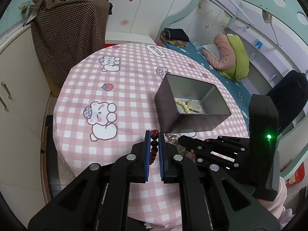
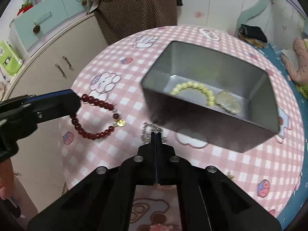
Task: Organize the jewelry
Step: 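Grasp the silver chain with the right gripper while the left holds the red bracelet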
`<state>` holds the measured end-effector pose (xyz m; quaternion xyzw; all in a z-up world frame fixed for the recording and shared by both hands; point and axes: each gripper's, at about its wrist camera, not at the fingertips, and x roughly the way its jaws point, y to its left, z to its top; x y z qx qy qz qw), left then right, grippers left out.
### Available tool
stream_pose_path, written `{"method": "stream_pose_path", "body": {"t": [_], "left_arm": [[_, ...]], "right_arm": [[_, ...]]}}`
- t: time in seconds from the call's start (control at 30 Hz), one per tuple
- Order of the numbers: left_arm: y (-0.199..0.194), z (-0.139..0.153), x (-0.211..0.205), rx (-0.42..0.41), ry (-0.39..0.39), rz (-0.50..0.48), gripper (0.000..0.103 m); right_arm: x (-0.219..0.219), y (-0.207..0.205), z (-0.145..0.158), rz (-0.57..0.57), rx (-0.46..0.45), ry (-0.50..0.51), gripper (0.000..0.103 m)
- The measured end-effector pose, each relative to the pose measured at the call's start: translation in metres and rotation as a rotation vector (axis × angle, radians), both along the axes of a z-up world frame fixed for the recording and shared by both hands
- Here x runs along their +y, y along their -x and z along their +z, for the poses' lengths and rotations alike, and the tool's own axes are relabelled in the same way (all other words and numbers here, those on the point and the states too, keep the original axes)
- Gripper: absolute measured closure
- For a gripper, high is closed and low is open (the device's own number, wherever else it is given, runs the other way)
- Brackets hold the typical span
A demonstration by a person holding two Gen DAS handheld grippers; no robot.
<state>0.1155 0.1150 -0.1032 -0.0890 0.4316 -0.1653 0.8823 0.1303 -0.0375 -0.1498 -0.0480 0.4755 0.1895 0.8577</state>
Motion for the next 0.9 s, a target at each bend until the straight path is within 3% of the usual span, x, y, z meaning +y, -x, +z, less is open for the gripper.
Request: {"method": "stream_pose_path", "body": {"t": [0.13,0.23,0.27,0.3,0.37,0.43,0.6,0.67,0.9], "left_arm": [[0.000,0.003,-0.004,-0.010,0.000,-0.006,0.095],[0.000,0.003,-0.004,-0.006,0.000,-0.001,0.095],[0.000,0.003,-0.003,-0.007,0.001,0.000,0.095],[0.000,0.003,-0.003,-0.008,0.001,0.003,0.095],[0.001,0.004,-0.001,-0.010,-0.002,0.009,0.095],[0.001,0.004,0.001,-0.011,-0.003,0.015,0.095],[0.000,0.001,0.006,-0.001,-0.002,0.023,0.095],[-0.001,-0.001,0.007,0.005,0.000,0.023,0.095],[-0.002,-0.002,0.003,0.011,0.003,0.017,0.095]], "right_arm": [[-0.009,0.003,0.004,-0.012,0.016,-0.028,0.102],[-0.006,0.002,0.007,-0.009,0.031,-0.040,0.088],[-0.004,0.001,0.007,-0.001,0.024,-0.037,0.075],[-0.001,0.001,0.006,0.004,0.014,-0.024,0.055],[0.005,0.000,0.002,0.017,0.012,-0.006,0.050],[0.012,-0.002,-0.004,0.038,0.022,-0.001,0.052],[0.027,0.001,-0.013,0.063,-0.044,0.098,0.084],[0.025,0.000,-0.012,0.059,-0.028,0.093,0.091],[0.009,0.001,-0.007,0.044,-0.010,0.037,0.091]]}}
